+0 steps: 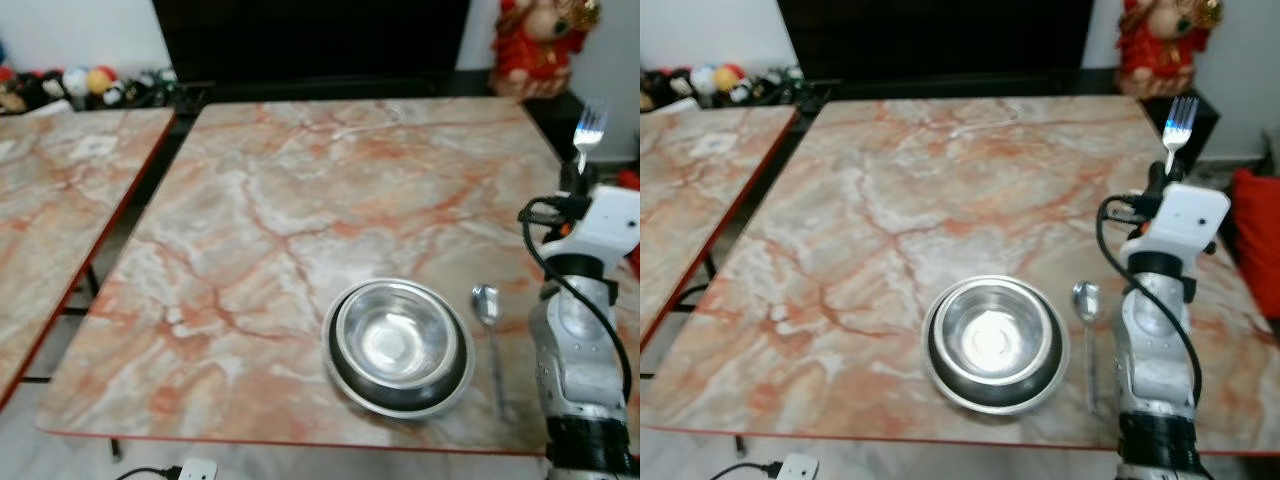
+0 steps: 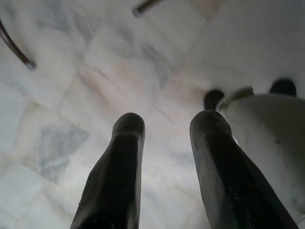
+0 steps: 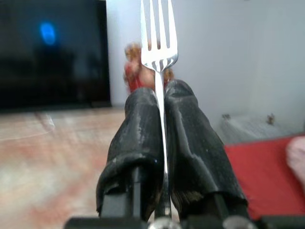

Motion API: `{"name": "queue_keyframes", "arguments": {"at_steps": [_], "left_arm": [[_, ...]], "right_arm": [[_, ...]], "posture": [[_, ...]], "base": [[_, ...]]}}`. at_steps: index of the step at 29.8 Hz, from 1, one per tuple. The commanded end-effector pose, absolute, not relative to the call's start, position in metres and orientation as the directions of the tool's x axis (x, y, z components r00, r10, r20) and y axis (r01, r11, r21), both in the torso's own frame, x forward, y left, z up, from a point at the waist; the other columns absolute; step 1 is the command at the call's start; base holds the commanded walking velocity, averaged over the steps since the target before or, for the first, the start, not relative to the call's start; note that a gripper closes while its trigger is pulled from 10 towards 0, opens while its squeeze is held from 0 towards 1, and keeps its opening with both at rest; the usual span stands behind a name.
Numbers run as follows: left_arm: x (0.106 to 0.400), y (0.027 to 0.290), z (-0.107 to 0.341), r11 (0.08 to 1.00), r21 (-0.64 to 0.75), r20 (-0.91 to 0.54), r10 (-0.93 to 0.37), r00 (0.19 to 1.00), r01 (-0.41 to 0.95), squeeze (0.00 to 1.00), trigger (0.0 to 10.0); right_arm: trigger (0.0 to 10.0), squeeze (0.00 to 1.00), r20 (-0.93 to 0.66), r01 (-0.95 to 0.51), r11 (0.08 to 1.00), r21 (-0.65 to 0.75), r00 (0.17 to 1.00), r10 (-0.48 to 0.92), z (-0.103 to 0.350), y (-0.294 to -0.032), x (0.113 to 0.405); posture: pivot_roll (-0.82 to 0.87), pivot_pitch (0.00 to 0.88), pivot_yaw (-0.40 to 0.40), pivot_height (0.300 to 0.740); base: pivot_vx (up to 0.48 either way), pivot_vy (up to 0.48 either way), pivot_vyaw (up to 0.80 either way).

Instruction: Setting the table

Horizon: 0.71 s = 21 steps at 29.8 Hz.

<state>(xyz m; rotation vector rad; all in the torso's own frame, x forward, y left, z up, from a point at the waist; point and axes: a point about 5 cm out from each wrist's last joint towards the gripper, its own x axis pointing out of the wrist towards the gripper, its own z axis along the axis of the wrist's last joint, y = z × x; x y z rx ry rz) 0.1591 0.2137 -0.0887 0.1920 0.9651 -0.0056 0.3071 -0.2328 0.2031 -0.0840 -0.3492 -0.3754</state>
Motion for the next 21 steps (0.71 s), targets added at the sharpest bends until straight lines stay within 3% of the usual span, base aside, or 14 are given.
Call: {"name": "queue_keyframes", "arguments": {"at_steps": [1, 6, 11, 21], "left_arm": [[0.15, 0.218, -0.092, 0.979, 0.176, -0.838, 0.095, 0.537, 0.101, 0.0, 10.0], [0.154, 0.215, -0.091, 0.978, 0.175, -0.837, 0.088, 0.54, 0.112, 0.0, 10.0], [0.154, 0.216, -0.091, 0.977, 0.175, -0.838, 0.083, 0.539, 0.12, 0.0, 10.0], [0.163, 0.222, -0.086, 0.977, 0.18, -0.832, 0.087, 0.548, 0.117, 0.0, 10.0]], "right_arm": [[10.0, 0.0, 0.288, 0.403, 0.914, -0.049, 0.882, -0.373, 0.197, -0.237, 0.302], [10.0, 0.0, 0.112, 0.42, 0.903, -0.092, 0.905, -0.41, 0.176, -0.246, 0.297], [10.0, 0.0, -0.062, 0.351, 0.933, -0.075, 0.933, -0.355, 0.157, -0.236, 0.296], [10.0, 0.0, -0.239, 0.308, 0.951, 0.01, 0.924, -0.297, 0.14, -0.221, 0.29]], "posture": [[-0.11, 0.103, 0.044, 0.74], [-0.12, 0.098, 0.047, 0.74], [-0.13, 0.089, 0.05, 0.74], [-0.12, 0.096, 0.051, 0.74]], "base": [[0.0, 0.0, 0.0], [0.0, 0.0, 0.0], [0.0, 0.0, 0.0], [0.0, 0.0, 0.0]]}}
